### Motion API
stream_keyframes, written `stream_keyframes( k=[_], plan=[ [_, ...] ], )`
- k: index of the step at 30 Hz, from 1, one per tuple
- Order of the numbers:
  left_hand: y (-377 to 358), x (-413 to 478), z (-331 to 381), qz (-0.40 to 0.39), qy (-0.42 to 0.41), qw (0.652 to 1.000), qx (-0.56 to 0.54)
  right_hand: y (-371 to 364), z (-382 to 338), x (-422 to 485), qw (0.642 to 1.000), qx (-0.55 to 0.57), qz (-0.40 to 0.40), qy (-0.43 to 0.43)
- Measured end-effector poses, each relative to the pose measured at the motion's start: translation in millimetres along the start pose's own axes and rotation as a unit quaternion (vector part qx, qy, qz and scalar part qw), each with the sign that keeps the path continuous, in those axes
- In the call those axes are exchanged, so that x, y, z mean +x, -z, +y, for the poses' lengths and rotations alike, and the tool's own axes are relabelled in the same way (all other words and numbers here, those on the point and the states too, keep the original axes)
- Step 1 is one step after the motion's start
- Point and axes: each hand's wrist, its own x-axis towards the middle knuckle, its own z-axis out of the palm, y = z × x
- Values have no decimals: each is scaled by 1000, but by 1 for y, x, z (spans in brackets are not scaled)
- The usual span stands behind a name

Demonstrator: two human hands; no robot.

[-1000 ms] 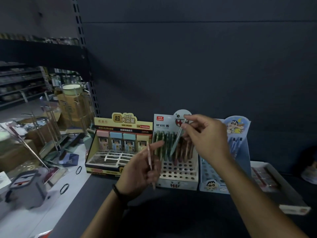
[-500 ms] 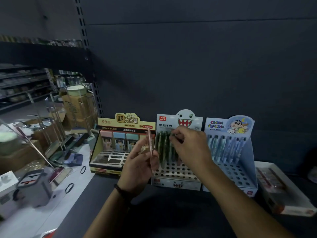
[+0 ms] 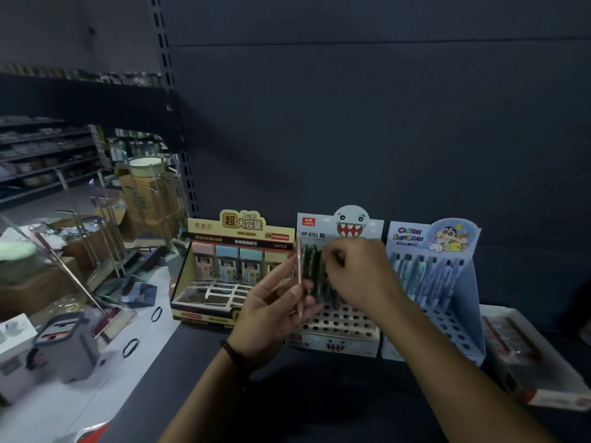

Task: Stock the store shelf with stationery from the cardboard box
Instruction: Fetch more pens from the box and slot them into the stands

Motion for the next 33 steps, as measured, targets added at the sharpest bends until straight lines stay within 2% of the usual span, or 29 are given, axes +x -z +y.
stream_keyframes(
  k=[3,5,8,12,13,15,18,20,24,27,33],
  plan=[
    [-4,-1,-1,-16,-1,1000,14,13,-6,-6,992,116,45,-3],
    [-8,-2,-5,-7,-17,998,62,19,-8,-12,986,162,39,13],
    [-13,-3,-13,32,-47,986,159,21,-8,-18,983,183,11,4],
    [-22,-6,-21,55,-90,962,250,26,-3,-23,977,211,21,-23],
    [-25,-8,-24,77,-120,942,304,29,-2,-24,973,227,30,-33],
    [-30,-10,-32,92,-220,873,425,38,5,-23,966,243,73,-51],
    [-32,-12,-46,41,-344,767,540,51,24,-19,960,234,137,-73],
    [-27,-9,-50,6,-347,715,608,54,36,-14,964,200,161,-75],
    [-16,-5,-58,-101,-277,639,711,45,52,-11,981,80,169,-56],
    [-12,-3,-64,-130,-252,598,750,37,54,-11,987,14,154,-41],
    [-11,-2,-67,-133,-264,596,747,27,55,-9,988,-43,140,-45]
  ],
)
